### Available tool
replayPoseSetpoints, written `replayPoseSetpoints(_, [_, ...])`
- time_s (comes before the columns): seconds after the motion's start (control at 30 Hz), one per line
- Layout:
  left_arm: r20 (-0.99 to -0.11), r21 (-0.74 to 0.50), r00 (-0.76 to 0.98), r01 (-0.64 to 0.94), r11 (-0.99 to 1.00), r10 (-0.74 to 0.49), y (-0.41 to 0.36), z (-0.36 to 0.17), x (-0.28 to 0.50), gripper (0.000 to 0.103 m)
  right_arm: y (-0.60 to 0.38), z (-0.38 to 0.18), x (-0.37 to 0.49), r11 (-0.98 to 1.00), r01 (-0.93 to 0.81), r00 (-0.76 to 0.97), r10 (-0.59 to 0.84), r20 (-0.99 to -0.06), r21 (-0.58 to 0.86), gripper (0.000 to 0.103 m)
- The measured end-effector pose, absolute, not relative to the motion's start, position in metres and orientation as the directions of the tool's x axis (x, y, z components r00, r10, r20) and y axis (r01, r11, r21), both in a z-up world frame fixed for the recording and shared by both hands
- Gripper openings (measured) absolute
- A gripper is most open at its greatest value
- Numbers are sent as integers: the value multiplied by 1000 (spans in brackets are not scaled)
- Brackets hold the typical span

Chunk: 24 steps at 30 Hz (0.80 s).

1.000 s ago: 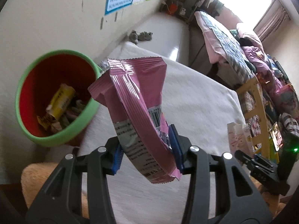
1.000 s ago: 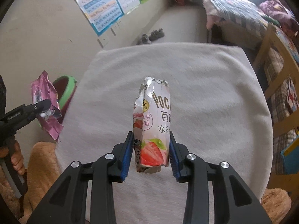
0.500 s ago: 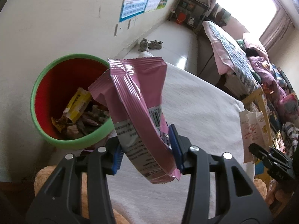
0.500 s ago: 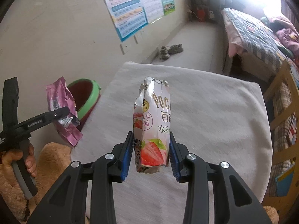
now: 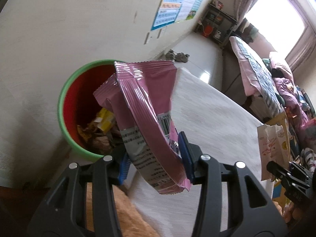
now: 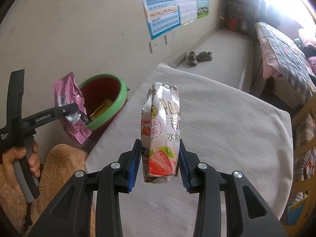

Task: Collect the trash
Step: 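Carry the pink wrapper with the left tool while the right tool carries the strawberry carton over the bucket, then open both tools over the bucket to drop the pink wrapper and strawberry carton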

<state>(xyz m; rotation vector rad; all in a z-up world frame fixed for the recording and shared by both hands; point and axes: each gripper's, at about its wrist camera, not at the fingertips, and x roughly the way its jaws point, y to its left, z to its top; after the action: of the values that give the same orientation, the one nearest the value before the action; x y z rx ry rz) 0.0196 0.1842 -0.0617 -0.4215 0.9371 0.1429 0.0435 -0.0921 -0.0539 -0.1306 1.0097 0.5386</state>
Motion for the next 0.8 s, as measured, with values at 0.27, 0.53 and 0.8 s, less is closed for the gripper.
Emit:
replayPoseSetpoints(0.27, [-808, -287, 589, -350, 892, -29, 211, -66, 11, 43, -71, -55, 46, 842, -526, 403, 374, -835, 123, 35])
replayPoseSetpoints(0.53, [-805, -275, 593, -371, 887, -2, 229, -66, 10, 43, -53, -55, 51, 824, -555, 392, 383, -837, 117, 35])
replayPoseSetpoints(0.8, [-809, -229, 586, -398, 889, 54, 249, -66, 23, 43, -7, -60, 85, 775, -584, 305, 483, -821, 239, 36])
